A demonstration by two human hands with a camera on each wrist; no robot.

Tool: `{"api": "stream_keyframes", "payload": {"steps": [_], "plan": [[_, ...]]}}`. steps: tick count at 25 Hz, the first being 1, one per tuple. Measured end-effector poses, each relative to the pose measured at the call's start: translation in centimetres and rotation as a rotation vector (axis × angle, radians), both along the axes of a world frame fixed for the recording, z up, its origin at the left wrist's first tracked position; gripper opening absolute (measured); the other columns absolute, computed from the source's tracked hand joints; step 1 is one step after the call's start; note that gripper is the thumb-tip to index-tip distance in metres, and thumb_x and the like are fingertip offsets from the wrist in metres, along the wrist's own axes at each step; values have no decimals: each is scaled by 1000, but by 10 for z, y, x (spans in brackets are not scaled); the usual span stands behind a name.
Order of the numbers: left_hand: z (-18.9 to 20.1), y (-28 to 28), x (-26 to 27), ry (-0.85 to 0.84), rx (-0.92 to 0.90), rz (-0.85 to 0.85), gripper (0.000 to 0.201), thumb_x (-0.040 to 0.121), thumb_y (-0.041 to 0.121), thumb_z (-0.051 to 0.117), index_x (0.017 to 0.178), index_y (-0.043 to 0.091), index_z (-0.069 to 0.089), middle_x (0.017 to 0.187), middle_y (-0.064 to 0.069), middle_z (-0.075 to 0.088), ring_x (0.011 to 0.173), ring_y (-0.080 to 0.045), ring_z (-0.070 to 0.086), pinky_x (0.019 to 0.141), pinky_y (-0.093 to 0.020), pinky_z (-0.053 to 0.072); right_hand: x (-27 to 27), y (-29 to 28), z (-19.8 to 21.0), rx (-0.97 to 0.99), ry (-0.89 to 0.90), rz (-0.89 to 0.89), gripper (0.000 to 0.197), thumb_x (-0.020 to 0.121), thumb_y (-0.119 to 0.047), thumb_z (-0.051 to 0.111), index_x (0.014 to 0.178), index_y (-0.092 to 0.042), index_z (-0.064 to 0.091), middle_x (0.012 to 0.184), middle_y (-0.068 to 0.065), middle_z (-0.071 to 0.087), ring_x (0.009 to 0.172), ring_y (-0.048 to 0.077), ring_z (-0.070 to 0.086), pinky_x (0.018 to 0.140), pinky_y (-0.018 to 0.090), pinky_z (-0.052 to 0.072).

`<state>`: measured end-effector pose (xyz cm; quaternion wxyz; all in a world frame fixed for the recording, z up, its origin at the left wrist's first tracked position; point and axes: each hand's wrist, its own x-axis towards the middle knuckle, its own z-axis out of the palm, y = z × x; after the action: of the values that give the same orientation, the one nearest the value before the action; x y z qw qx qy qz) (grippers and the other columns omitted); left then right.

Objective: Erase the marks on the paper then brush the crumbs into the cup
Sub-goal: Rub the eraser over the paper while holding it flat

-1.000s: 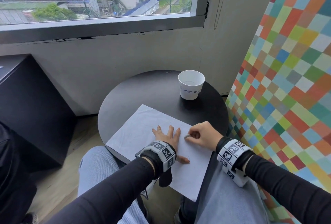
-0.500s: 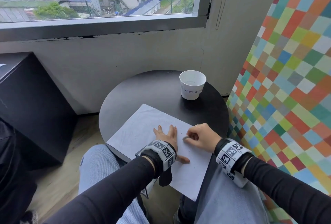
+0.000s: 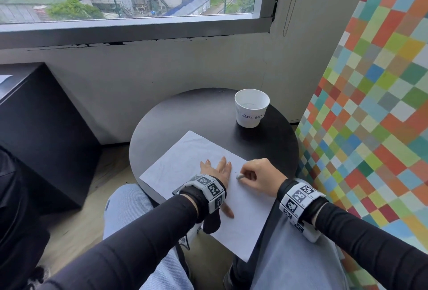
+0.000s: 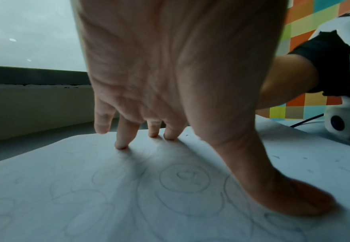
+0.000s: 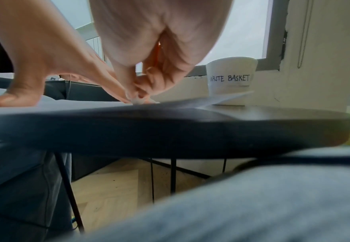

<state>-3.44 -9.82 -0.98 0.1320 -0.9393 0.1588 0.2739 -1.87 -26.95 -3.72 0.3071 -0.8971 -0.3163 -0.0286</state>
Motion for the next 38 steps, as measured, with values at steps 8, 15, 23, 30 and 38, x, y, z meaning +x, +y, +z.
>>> {"api": "stream_keyframes", "payload": {"steps": [8,15,23,30,38], "plan": [[-1,4,-1,-15,-12,-4,148,59,77,74,155,13,-17,164,-8,-18,148,-47,3,119,-58,7,-1,5,-4,3,-13,10,15,77,-25,70,68,-13,68,58,-3,62,55,3,44,57,13,33],[-1,5,-1,-29,0,-14,150,57,80,72,155,10,-16,164,-7,-17,148,-46,5,118,-61,4,1,3,-1,9,-17,17,14,76,-21,74,67,-13,67,57,-4,60,57,6,46,56,13,33],[1,5,-1,-27,-7,-2,151,56,81,72,155,9,-16,164,-6,-16,148,-46,5,117,-63,3,-9,3,-1,-5,8,85,18,78,-28,71,66,-14,67,56,-5,60,55,7,46,57,14,35],[2,4,0,-21,-7,2,151,57,81,72,155,9,-17,164,-6,-17,148,-47,4,116,-63,1,-11,2,1,-11,10,99,17,77,-22,72,64,-14,65,54,-5,57,55,5,43,57,14,33],[1,4,-1,-16,-4,11,151,56,81,72,155,9,-18,164,-6,-18,149,-46,3,116,-63,0,-11,-2,3,-8,4,119,19,78,-25,71,64,-14,65,55,-6,57,55,4,44,56,9,31]]}}
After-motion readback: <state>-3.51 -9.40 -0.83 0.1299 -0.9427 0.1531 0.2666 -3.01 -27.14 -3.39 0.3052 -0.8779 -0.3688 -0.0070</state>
